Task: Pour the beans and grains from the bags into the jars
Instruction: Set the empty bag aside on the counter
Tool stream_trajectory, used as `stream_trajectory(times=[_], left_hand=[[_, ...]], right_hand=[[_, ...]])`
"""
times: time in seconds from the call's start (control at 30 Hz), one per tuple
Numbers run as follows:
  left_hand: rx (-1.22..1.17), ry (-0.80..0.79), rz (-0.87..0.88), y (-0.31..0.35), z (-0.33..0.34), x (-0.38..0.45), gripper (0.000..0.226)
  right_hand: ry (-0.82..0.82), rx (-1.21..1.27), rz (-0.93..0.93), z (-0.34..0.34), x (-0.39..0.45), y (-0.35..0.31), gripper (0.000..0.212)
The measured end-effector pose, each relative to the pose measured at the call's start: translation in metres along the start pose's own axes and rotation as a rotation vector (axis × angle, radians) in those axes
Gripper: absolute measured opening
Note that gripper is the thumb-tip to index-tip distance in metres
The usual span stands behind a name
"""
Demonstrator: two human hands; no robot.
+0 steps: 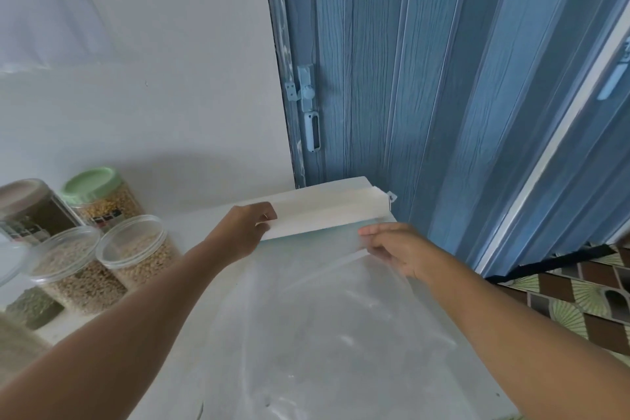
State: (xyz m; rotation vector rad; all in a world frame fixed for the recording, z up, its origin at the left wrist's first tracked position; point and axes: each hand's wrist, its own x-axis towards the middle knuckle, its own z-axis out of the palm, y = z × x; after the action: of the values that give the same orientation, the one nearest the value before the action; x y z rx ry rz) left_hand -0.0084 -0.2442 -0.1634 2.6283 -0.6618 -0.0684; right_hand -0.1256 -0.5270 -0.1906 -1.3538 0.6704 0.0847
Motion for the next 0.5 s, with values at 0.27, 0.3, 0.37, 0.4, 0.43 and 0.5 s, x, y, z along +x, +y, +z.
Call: stream_trajectory(times=[0.27, 0.3, 0.37, 0.4, 0.43, 0.5], left_hand=[[0.057, -0.031, -0.013, 0.002, 0.016, -0.016, 0.021], [0.057, -0.049, -0.022, 0.003, 0.016, -0.019, 0.021], [0.116, -0.063, 0.000, 0.010, 0.015, -0.026, 0.027], [0.136, -0.048, 0.023, 0.017, 0.013, -0.033, 0.038], [0.097, -0.026, 0.032, 0.027, 0.009, -0.045, 0.049], [-0.090, -0.032, 0.031, 0.049, -0.002, -0.075, 0.067]], right_hand=[[0.009, -0.105, -0.046, 0.005, -0.009, 0.000, 0.029], [-0.003, -0.147, -0.057, 0.005, -0.013, -0.003, 0.026], [-0.042, -0.376, -0.109, 0.003, -0.020, -0.012, 0.026], [-0.051, -0.583, -0.142, 0.000, -0.026, -0.018, 0.037], [-0.030, -0.800, -0.180, -0.002, -0.033, -0.023, 0.051], [0.019, -1.077, -0.304, -0.003, -0.051, -0.033, 0.071]])
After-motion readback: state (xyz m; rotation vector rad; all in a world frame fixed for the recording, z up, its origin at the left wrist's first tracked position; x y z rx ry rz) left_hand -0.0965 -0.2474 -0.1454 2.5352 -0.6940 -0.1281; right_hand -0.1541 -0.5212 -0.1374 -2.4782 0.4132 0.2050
